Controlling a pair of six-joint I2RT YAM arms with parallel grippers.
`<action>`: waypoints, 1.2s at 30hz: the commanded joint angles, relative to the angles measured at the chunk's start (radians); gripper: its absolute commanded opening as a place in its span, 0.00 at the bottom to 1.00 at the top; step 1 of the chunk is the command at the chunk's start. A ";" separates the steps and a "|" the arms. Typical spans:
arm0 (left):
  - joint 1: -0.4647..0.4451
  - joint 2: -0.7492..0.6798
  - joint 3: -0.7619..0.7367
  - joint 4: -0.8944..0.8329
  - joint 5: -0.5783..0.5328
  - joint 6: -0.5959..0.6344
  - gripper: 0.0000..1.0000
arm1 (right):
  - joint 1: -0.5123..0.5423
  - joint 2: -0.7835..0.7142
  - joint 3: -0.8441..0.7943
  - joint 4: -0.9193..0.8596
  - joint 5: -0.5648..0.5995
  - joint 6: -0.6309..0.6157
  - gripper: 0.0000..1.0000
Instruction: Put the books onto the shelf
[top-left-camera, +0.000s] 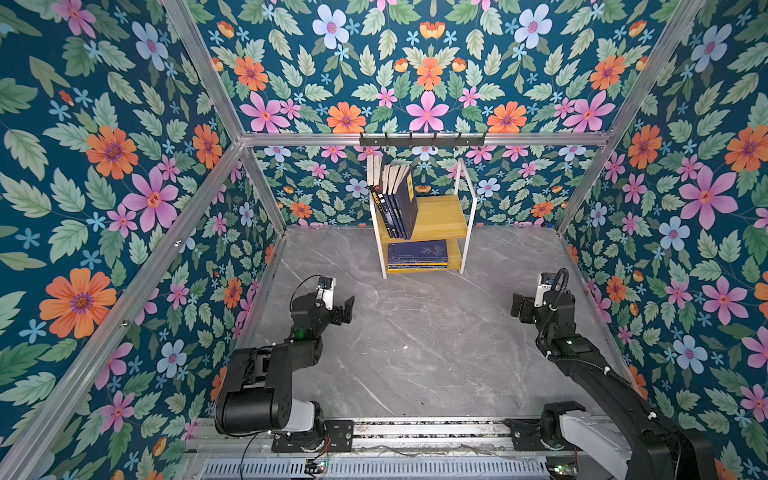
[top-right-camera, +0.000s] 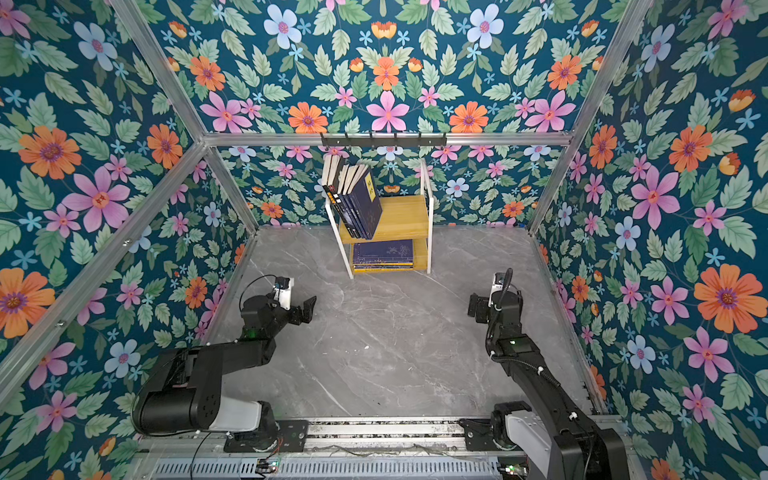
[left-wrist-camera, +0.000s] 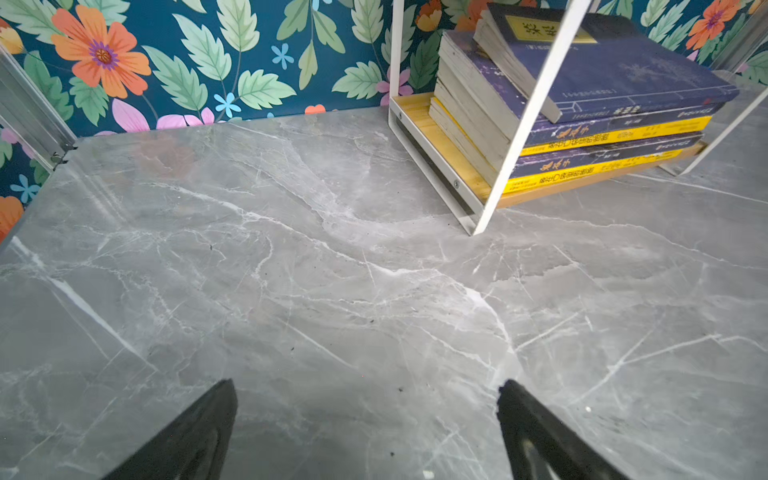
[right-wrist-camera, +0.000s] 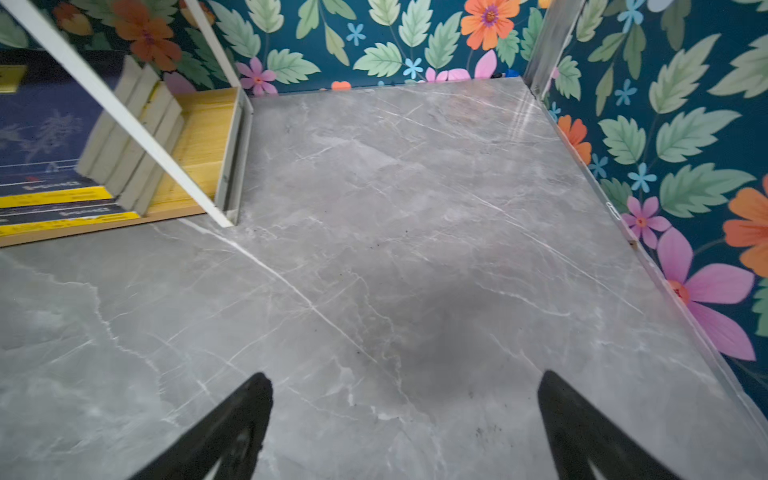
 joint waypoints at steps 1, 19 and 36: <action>0.000 0.029 -0.026 0.222 -0.016 0.018 1.00 | -0.004 0.034 -0.027 0.162 0.006 -0.029 0.99; 0.000 0.128 -0.035 0.324 -0.211 -0.063 1.00 | -0.057 0.277 -0.096 0.537 -0.041 -0.075 0.99; 0.003 0.163 -0.029 0.360 -0.228 -0.080 1.00 | -0.071 0.414 -0.142 0.725 -0.043 -0.061 0.99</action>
